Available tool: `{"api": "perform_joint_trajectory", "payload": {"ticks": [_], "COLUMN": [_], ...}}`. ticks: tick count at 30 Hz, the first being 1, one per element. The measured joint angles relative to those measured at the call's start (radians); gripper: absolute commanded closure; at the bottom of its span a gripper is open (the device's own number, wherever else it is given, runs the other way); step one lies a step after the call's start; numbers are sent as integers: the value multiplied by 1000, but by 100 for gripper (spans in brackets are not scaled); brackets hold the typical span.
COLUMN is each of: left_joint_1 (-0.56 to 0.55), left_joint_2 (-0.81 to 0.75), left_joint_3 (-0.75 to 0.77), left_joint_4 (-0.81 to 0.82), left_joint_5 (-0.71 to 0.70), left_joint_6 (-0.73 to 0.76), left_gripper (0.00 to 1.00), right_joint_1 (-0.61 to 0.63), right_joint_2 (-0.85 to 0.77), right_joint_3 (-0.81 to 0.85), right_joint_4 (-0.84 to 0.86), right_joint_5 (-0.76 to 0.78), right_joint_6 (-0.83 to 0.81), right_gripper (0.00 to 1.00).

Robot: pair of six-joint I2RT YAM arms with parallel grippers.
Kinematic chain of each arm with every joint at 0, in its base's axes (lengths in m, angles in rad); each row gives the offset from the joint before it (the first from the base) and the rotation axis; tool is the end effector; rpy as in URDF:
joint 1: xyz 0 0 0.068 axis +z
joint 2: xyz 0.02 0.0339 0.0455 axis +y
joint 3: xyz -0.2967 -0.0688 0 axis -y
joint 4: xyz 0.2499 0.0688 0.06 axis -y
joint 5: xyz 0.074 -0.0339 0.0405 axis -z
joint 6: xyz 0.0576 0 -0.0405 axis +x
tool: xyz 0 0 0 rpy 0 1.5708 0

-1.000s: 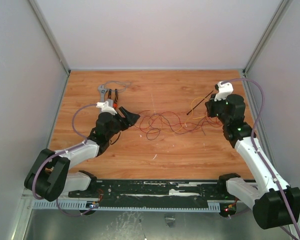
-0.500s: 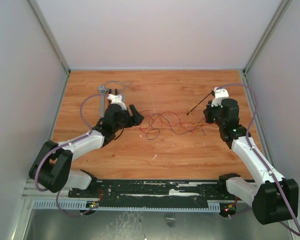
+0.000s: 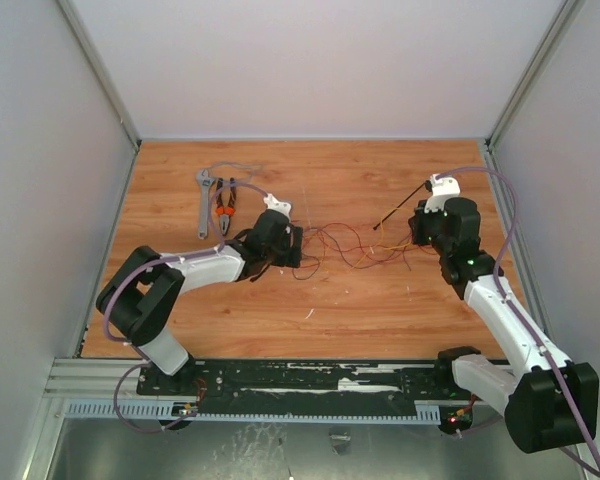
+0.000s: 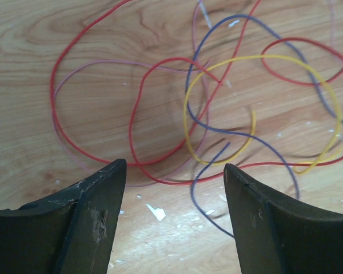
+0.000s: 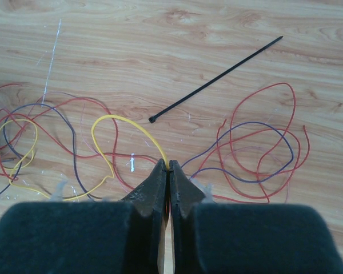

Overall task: Zip-tie the wires
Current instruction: Place the cable at the center of the board.

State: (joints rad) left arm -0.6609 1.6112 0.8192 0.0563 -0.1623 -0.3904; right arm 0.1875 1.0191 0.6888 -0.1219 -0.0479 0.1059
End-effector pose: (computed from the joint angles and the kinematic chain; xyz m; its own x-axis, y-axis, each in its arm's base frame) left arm 0.2798 -0.2058 0.1864 -0.6845 0.0565 -0.7268 0.2711 0.9452 -0.1818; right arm 0.2340 0.0472 0.2844 -0.4510 0.0219 -0.8922 -0.1818 0.9765 0.1159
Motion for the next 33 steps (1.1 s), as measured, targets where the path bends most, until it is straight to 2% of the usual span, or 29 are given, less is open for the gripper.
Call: {"api": "perform_joint_trajectory", "payload": {"ticks": [3,16,27,33], "left_joint_1": [-4,-16,-17,-17], "left_joint_2": [21,100,135,158], "left_joint_3": [8,128,135,135], "left_joint_4": [-20,-28,-29,-28], "left_joint_5": [-24,-23,-20,-20], "left_joint_6": [13,35,35,35], "left_gripper": [43,68,78,79], "right_joint_1": [0,0,0,0], "right_joint_2": [-4,-4,-8,-8], "right_joint_3": [0,0,0,0], "right_joint_4": [0,0,0,0], "right_joint_5": [0,0,1,3], "right_joint_6": [0,-1,-1,-1], "right_gripper": [100,100,100,100]}}
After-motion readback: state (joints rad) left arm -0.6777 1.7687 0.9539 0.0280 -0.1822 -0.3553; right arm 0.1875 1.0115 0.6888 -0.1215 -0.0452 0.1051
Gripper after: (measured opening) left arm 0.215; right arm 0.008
